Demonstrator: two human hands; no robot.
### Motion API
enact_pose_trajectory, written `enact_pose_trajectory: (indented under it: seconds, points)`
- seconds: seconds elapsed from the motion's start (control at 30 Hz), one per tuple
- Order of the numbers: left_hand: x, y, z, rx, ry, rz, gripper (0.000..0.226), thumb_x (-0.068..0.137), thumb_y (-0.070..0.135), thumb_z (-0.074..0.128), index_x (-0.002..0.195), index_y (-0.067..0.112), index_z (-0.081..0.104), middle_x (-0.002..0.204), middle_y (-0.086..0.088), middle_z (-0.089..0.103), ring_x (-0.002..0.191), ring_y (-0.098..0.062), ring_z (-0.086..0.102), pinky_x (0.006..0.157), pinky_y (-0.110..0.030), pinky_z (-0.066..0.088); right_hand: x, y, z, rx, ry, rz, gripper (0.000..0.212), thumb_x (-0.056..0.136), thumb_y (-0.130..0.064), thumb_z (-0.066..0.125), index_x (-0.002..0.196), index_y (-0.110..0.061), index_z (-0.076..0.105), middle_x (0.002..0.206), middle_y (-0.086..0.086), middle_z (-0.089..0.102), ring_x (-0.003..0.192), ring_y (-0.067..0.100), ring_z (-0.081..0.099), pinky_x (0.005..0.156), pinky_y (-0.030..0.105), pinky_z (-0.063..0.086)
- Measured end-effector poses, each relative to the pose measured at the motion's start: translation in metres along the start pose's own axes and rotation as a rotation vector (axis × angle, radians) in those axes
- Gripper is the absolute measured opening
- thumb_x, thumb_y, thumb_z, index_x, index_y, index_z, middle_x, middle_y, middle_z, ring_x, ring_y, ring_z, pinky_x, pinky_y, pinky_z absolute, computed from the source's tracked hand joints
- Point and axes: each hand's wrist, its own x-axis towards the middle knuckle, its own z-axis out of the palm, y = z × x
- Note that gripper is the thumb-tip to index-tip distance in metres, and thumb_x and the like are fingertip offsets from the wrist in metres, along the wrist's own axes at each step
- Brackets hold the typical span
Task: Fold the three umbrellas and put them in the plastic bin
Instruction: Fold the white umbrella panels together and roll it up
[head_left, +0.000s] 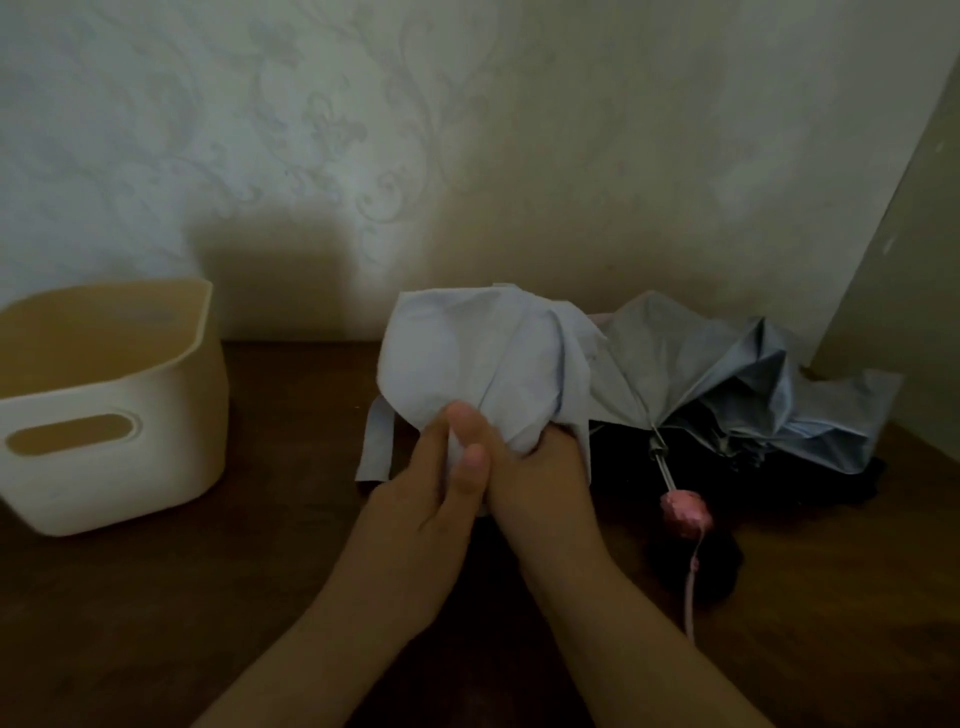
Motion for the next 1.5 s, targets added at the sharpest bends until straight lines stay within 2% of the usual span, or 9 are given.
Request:
enact_pose_trajectory:
  seconds: [0.1, 0.23, 0.43, 0.57, 0.8, 1.0, 1.17, 1.4, 1.5]
  points:
    - [0.006, -0.003, -0.011, -0.214, -0.02, 0.005, 0.06, 0.078, 0.061, 0.04, 0.135, 0.042, 0.041, 0.117, 0.016, 0.061, 0.086, 0.002, 0.065, 0.068, -0.014, 0.053, 0.001, -0.01, -0.002, -0.029, -0.088, 0.015, 0.04, 0.057, -0.068, 0.053, 0.079, -0.037, 0.065, 0.081, -0.016, 0.071, 0.081, 0.002, 0.068, 0.072, 0.023, 0.057]
    - [0.016, -0.01, -0.023, -0.503, 0.004, -0.095, 0.048, 0.077, 0.054, 0.052, 0.119, 0.032, 0.056, 0.068, 0.0, 0.065, 0.047, -0.016, 0.052, 0.045, -0.026, 0.043, 0.001, -0.024, -0.004, -0.065, -0.196, 0.039, 0.041, 0.07, -0.063, 0.051, 0.066, -0.029, 0.074, 0.076, 0.0, 0.073, 0.072, 0.011, 0.07, 0.064, 0.023, 0.055]
    - [0.019, -0.018, -0.039, -0.622, -0.033, -0.137, 0.033, 0.085, 0.052, 0.048, 0.113, 0.038, 0.06, 0.065, -0.004, 0.054, 0.046, -0.01, 0.039, 0.046, -0.023, 0.033, 0.01, -0.04, -0.035, -0.6, 0.436, -0.497, 0.025, 0.079, -0.035, 0.069, 0.086, -0.033, 0.045, 0.089, -0.008, 0.045, 0.082, 0.005, 0.043, 0.07, 0.01, 0.033]
    - [0.023, -0.023, -0.046, -0.563, -0.024, -0.157, 0.035, 0.086, 0.054, 0.048, 0.113, 0.036, 0.059, 0.067, -0.005, 0.054, 0.046, -0.009, 0.041, 0.045, -0.025, 0.035, 0.032, -0.054, -0.058, -0.844, 0.084, -0.225, 0.036, 0.076, -0.046, 0.07, 0.106, -0.03, 0.057, 0.122, -0.009, 0.042, 0.114, 0.01, 0.041, 0.092, 0.027, 0.034]
    - [0.026, -0.028, -0.051, -0.465, 0.112, -0.15, 0.045, 0.08, 0.054, 0.051, 0.124, 0.047, 0.045, 0.117, 0.016, 0.059, 0.104, -0.009, 0.059, 0.079, -0.03, 0.055, 0.028, -0.092, -0.078, -0.214, -0.413, 0.19, 0.039, 0.071, -0.029, 0.06, 0.09, 0.006, 0.062, 0.089, -0.009, 0.074, 0.076, 0.012, 0.071, 0.06, 0.02, 0.055]
    - [0.03, -0.031, -0.052, -0.287, 0.223, -0.11, 0.057, 0.086, 0.063, 0.04, 0.14, 0.043, 0.032, 0.14, 0.014, 0.043, 0.125, -0.013, 0.044, 0.107, -0.044, 0.037, 0.008, -0.092, -0.086, -0.503, -0.416, 0.33, 0.045, 0.072, -0.042, 0.056, 0.093, -0.003, 0.065, 0.08, -0.004, 0.073, 0.075, 0.007, 0.07, 0.06, 0.013, 0.052]
    - [0.027, -0.024, -0.051, -0.275, 0.181, -0.121, 0.052, 0.092, 0.053, 0.03, 0.142, 0.043, 0.024, 0.133, 0.024, 0.029, 0.127, -0.004, 0.031, 0.11, -0.037, 0.03, -0.011, -0.096, -0.09, -0.66, -0.376, 0.056, 0.025, 0.066, -0.039, 0.067, 0.062, -0.017, 0.058, 0.071, -0.005, 0.067, 0.066, 0.014, 0.066, 0.059, 0.023, 0.055]
    - [0.025, -0.033, -0.048, -0.097, 0.097, -0.023, 0.05, 0.085, 0.062, 0.035, 0.134, 0.062, 0.023, 0.142, 0.022, 0.035, 0.125, -0.005, 0.039, 0.1, -0.029, 0.036, 0.008, -0.085, -0.096, -1.214, -0.402, 0.277, 0.049, 0.082, -0.035, 0.069, 0.122, -0.037, 0.04, 0.096, -0.013, 0.055, 0.083, 0.003, 0.057, 0.072, 0.022, 0.051]
    - [0.024, -0.032, -0.047, -0.033, 0.072, 0.001, 0.039, 0.086, 0.062, 0.034, 0.12, 0.074, 0.019, 0.133, 0.026, 0.035, 0.118, -0.002, 0.039, 0.094, -0.026, 0.037, 0.016, -0.092, -0.073, -1.046, -0.227, -0.061, 0.036, 0.078, -0.045, 0.067, 0.107, -0.037, 0.047, 0.096, -0.014, 0.052, 0.086, 0.0, 0.053, 0.071, 0.014, 0.045]
